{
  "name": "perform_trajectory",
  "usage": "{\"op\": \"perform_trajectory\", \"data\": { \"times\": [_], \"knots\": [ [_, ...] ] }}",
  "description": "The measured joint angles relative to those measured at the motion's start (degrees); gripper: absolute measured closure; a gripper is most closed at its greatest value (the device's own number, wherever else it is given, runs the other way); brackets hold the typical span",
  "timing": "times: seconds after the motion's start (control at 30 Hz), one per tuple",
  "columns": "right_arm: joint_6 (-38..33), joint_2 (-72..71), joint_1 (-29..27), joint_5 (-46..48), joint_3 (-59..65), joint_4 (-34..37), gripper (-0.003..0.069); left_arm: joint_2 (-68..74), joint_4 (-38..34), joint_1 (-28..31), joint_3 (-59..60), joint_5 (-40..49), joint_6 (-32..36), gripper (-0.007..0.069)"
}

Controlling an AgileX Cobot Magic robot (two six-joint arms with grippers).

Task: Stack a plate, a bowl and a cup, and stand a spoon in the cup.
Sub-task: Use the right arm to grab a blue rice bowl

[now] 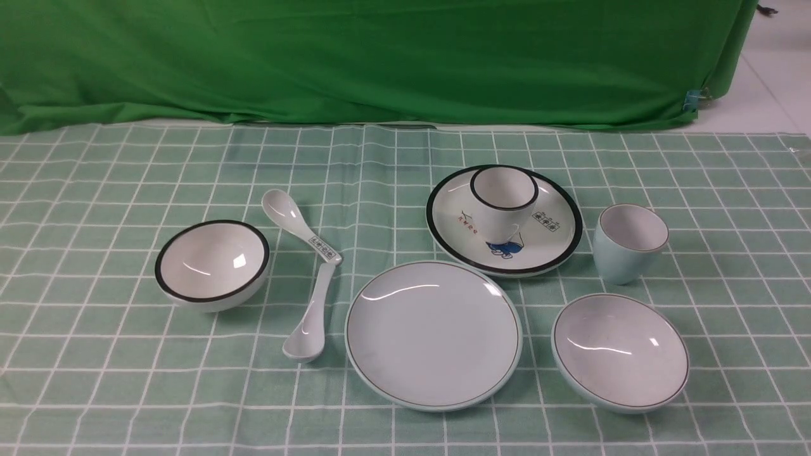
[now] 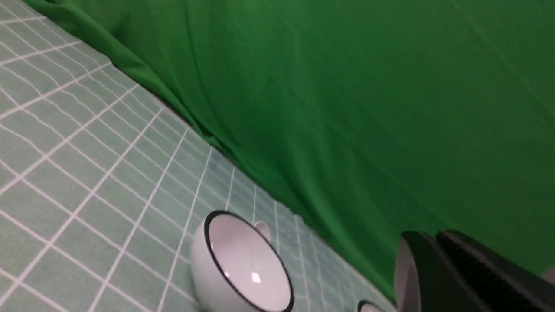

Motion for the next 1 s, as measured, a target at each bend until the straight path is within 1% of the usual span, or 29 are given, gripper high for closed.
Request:
{"op": "perform_trajectory", "data": {
  "times": [0.07,0.1,0.2,0.27,0.4,0.47,0.57,0.67,0.8,0.87,0.93,1.0],
  "knots": [
    [0.0,0.0,0.0,0.0,0.0,0.0,0.0418,0.0,0.3,0.0,-1.1,1.4,-1.0,0.0607],
    [0.0,0.0,0.0,0.0,0.0,0.0,0.0418,-0.1,1.8,0.0,-3.5,4.4,-0.3,0.0607],
    [0.0,0.0,0.0,0.0,0.0,0.0,0.0418,1.6,4.7,0.0,-11.8,15.5,7.0,0.0607],
    [0.0,0.0,0.0,0.0,0.0,0.0,0.0418,6.0,5.5,0.0,-18.9,25.3,12.7,0.0607],
    [0.0,0.0,0.0,0.0,0.0,0.0,0.0418,19.3,5.9,0.0,-30.5,40.6,22.5,0.0607],
    [0.0,0.0,0.0,0.0,0.0,0.0,0.0418,26.3,6.1,-0.6,-34.0,44.0,25.7,0.0607],
    [0.0,0.0,0.0,0.0,0.0,0.0,0.0418,34.2,5.9,-3.7,-37.7,44.5,27.7,0.0607],
    [0.0,0.0,0.0,0.0,0.0,0.0,0.0418,40.1,4.7,-9.0,-39.6,43.5,28.2,0.0607],
    [0.0,0.0,0.0,0.0,0.0,0.0,0.0418,43.5,4.6,-14.0,-39.9,41.2,29.7,0.0607],
    [0.4,0.0,0.0,-0.3,0.0,0.2,0.0418,44.6,4.5,-15.6,-39.9,39.8,30.7,0.0607],
    [4.5,0.0,0.0,-1.8,0.0,2.8,0.0418,45.1,4.5,-16.5,-39.9,39.1,31.4,0.0607],
    [12.2,0.0,0.0,-6.3,0.0,5.3,0.0418,45.1,4.5,-17.0,-39.9,38.7,32.7,0.0607]
  ]
}}
